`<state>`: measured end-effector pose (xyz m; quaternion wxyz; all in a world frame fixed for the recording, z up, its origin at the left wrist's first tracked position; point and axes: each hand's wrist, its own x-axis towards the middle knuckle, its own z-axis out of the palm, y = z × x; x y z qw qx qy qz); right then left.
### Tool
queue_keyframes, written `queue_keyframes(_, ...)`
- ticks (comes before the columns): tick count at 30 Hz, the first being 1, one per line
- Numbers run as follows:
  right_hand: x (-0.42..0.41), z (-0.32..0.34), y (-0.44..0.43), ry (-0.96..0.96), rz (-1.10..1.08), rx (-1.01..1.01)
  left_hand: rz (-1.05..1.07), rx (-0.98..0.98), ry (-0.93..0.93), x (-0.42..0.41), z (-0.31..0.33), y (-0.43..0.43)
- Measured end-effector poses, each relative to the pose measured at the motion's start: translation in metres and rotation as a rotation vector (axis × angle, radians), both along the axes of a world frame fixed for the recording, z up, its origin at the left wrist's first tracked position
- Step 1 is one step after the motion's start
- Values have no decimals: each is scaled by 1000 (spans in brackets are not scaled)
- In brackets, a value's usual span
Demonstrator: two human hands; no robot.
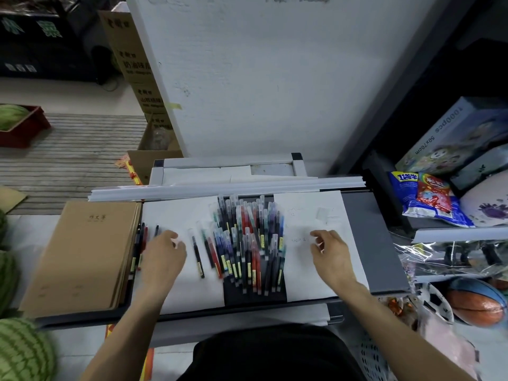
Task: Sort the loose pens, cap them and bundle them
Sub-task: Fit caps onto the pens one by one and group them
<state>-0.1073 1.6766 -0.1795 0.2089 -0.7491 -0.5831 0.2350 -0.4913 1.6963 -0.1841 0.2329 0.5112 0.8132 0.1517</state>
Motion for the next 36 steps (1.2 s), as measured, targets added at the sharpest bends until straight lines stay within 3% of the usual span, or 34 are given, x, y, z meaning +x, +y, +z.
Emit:
queue_keyframes(3,-24,2,-11,130,11,14,7,51,131,-23,5,5)
queue_keyframes(8,-55,16,-17,567,-87,-67,-37,-80,226,-39,1,14)
queue_keyframes(12,-68,31,-17,879,-123,-100,-11,-62,204,-39,-1,13)
queue_keyframes(16,-71,45,-18,1059,-134,-114,-35,19,78,-19,16,11)
queue_keyframes(18,-70,54,-18,1048,-85,-115,-180,36,-62,-1,31,8)
queue_keyframes(21,-68,70,-17,887,60,-117,-469,97,-253,25,61,-9)
queue_keyframes(23,-66,81,-16,793,150,-127,-614,141,-237,38,80,-21)
queue_keyframes(27,-67,98,-16,822,235,-156,-758,226,-150,57,109,-34)
queue_keyframes(36,-66,110,-17,737,335,-118,-823,327,-71,69,125,-40)
